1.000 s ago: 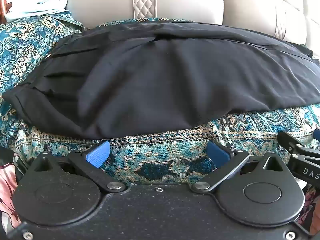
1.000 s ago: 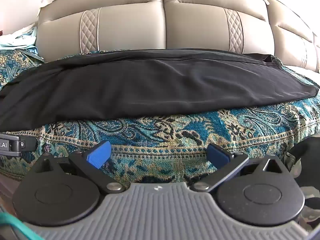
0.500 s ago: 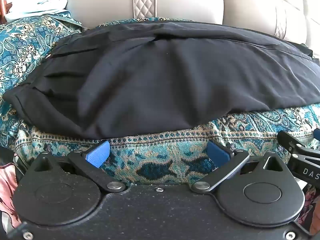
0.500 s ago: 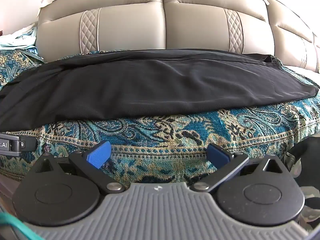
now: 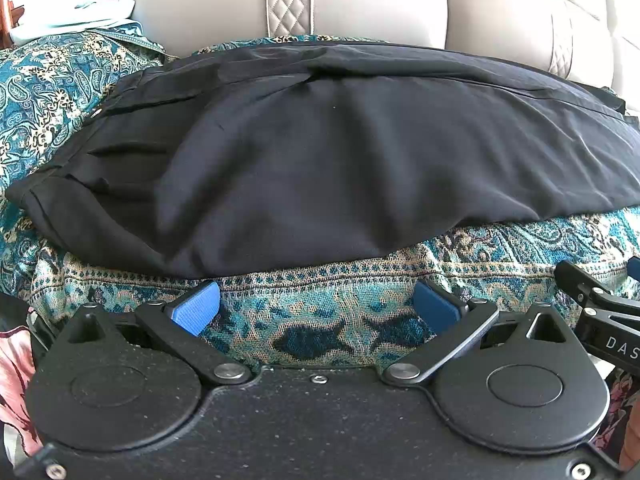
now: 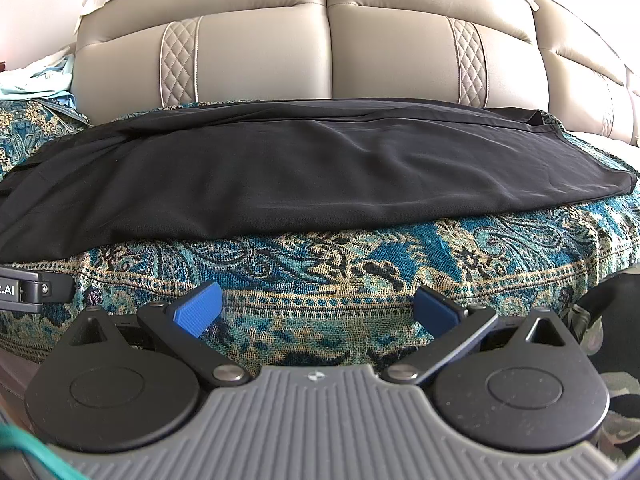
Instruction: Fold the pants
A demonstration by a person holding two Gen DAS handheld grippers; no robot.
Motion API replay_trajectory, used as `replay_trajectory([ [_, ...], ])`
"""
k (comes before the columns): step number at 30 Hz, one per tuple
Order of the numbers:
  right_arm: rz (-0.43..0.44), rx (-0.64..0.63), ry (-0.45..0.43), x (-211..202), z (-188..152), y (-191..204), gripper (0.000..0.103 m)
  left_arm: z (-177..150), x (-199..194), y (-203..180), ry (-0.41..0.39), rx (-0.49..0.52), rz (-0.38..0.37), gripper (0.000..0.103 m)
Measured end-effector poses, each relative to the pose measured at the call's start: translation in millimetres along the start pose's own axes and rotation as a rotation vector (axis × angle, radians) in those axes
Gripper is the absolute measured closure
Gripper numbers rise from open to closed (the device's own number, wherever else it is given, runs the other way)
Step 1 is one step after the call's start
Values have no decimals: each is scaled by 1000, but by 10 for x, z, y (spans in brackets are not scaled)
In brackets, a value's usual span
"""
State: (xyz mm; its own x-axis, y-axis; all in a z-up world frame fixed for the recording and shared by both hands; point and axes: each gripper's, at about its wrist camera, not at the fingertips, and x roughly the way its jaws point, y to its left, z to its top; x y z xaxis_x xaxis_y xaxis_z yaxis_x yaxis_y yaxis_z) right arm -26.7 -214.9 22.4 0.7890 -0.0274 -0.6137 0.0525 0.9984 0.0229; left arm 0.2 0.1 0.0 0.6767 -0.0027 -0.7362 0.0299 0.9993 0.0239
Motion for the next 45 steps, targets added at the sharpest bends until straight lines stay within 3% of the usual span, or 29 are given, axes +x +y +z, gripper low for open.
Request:
replay_trajectory([
  [45,-20,3,-17,-9,-19,36,0,77,54,29,25,-5,-2,0],
])
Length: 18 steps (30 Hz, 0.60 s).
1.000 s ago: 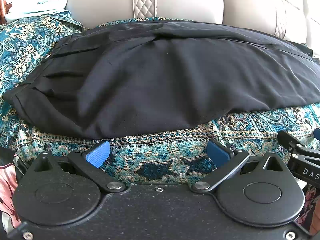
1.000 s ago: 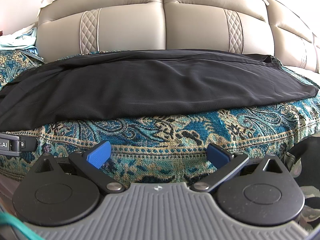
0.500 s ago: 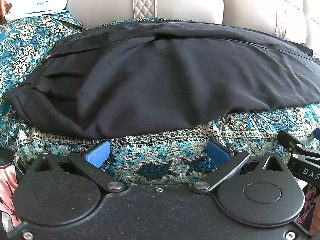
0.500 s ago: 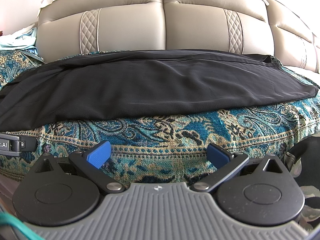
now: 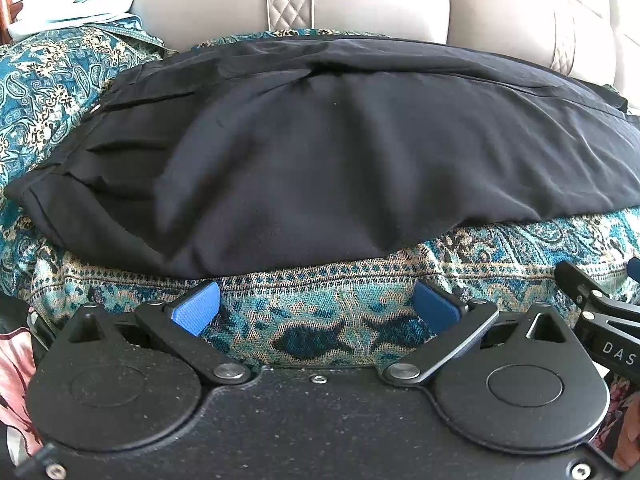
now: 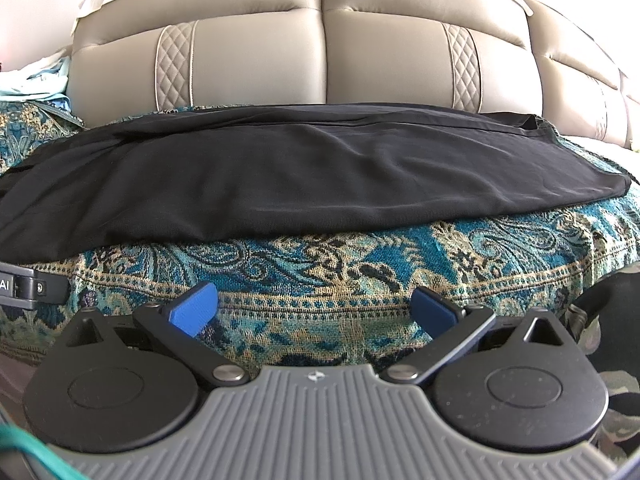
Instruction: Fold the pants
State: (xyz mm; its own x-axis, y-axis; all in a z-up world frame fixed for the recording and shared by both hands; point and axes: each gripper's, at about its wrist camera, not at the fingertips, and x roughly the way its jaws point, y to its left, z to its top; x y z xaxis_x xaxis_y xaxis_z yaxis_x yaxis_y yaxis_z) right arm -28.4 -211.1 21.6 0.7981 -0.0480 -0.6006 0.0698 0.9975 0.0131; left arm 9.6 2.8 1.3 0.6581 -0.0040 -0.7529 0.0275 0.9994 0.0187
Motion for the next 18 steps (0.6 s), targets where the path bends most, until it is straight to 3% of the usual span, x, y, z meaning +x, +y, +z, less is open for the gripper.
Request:
replay_trajectory([
  [10,8,-15,-18,13,-12,-43,0,-50,3,47,-39,8,-6,0],
  [15,21,-24,-37,24,-26,-56,0,-56,-9,25,-27,12,-1,0],
  [18,18,-34,10,28,46,-61,0,38,1,59,20,-6,-20,0],
])
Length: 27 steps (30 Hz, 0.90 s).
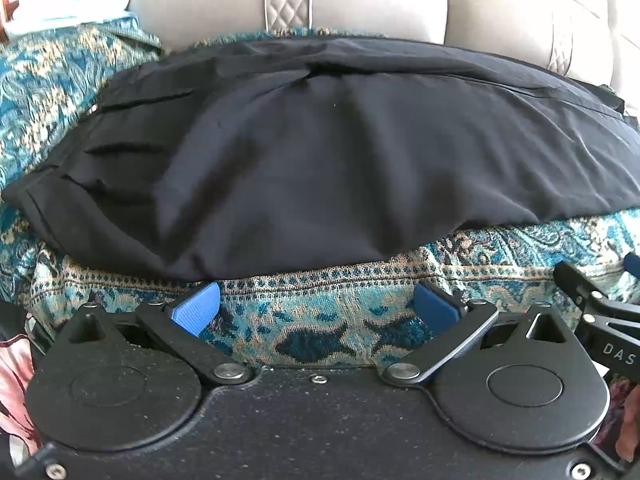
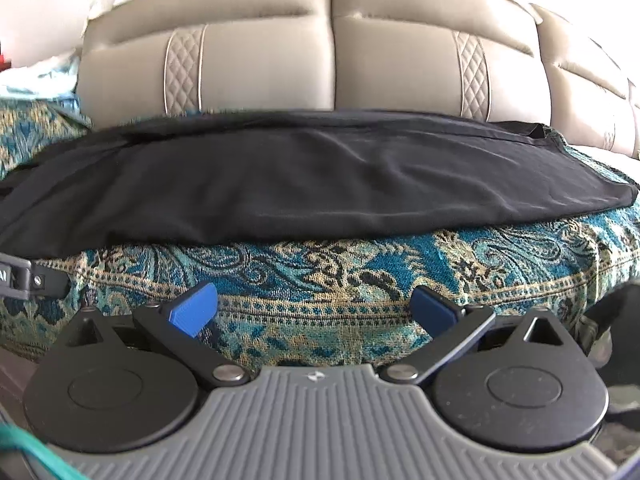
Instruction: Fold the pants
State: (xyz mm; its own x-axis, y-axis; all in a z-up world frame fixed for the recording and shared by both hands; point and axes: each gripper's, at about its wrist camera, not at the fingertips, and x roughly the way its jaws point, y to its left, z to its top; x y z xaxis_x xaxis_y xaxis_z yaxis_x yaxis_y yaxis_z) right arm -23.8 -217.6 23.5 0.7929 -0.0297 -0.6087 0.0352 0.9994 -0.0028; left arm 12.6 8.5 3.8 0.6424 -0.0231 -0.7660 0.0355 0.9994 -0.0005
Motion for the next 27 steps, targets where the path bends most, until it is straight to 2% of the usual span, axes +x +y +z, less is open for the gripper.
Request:
replay_trajectory([
  [2,9,9,49,20,135,-18,0,101,-63,101,4,-32,-51,3],
  [5,4,23,-7,5,366,-121,0,330,-245,318,-69,-77,-97,1],
  [8,-15,54,-80,71,706,-284,0,772,-334,634,-151,-133,-77,0],
  [11,-41,97,-119,279,1091,-519,0,1313,-215,991,-165,-233,-43,0],
  [14,-96,142,-124,554,1460,-764,0,1831,61,1350,-178,-338,-10,0],
  [19,-159,302,-72,1161,2155,-1404,0,2566,735,1812,-113,-486,84,0],
  [23,-230,423,25,1782,2588,-1939,3,2848,1286,2077,-100,-592,211,0],
  [27,-336,441,81,2397,2837,-2221,3,2937,1774,2254,-69,-638,304,0],
])
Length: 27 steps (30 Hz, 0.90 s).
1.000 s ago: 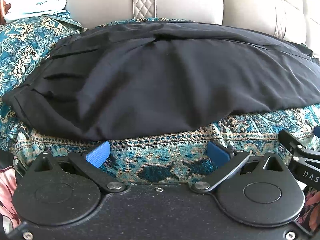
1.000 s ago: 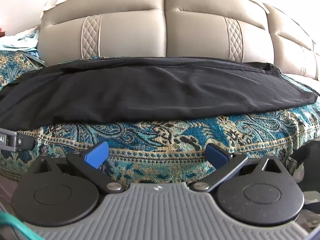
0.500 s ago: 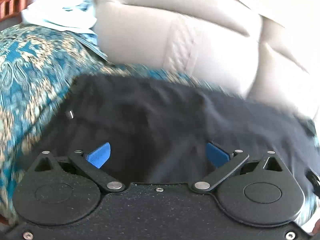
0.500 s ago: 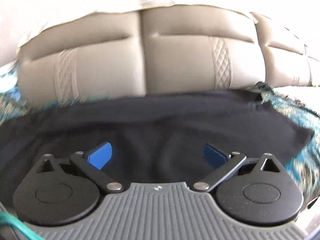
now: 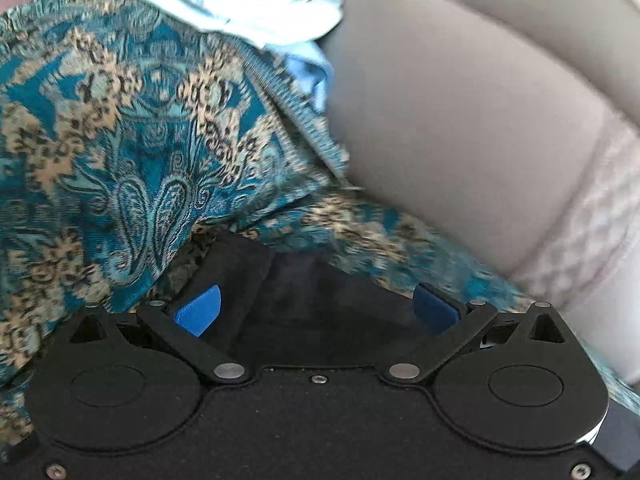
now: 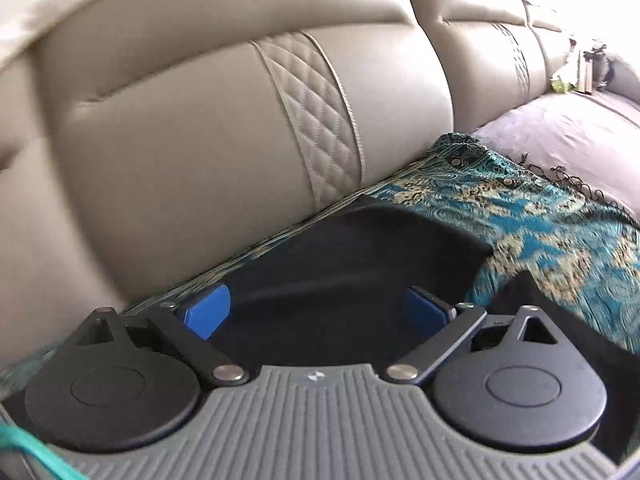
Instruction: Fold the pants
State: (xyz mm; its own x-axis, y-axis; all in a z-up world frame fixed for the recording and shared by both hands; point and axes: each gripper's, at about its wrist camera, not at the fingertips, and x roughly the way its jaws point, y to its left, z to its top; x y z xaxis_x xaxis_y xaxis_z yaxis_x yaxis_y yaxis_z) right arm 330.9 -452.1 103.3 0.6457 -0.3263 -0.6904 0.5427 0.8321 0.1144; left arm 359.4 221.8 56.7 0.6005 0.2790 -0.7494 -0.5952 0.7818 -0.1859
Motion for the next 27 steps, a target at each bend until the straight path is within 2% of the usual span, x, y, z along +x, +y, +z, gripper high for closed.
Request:
replay_trajectory([
  [3,-60,10,53,463,145,88,7,0,321,-10,11,-10,71,0],
  [6,-97,12,65,821,223,194,7,-39,555,-20,9,-16,129,0],
  [9,-130,22,89,1132,259,293,2,-100,658,-48,-28,2,219,0],
  [14,-231,15,131,1599,229,451,0,-108,748,79,-34,-62,220,0],
  [16,-283,-54,114,1696,210,562,0,-102,766,94,-27,-62,218,0],
  [19,-311,-162,136,1845,167,710,0,-102,795,85,-22,-56,226,0],
  [22,-304,-153,154,1857,192,711,11,-118,806,89,-25,-56,229,0],
  [24,-293,-179,156,1833,211,720,26,-85,842,72,-24,-56,226,0],
  [26,-291,-190,154,1784,230,728,48,-70,845,73,-24,-56,225,0],
  [27,-288,-193,155,1795,237,726,54,-70,843,74,-25,-56,226,0],
])
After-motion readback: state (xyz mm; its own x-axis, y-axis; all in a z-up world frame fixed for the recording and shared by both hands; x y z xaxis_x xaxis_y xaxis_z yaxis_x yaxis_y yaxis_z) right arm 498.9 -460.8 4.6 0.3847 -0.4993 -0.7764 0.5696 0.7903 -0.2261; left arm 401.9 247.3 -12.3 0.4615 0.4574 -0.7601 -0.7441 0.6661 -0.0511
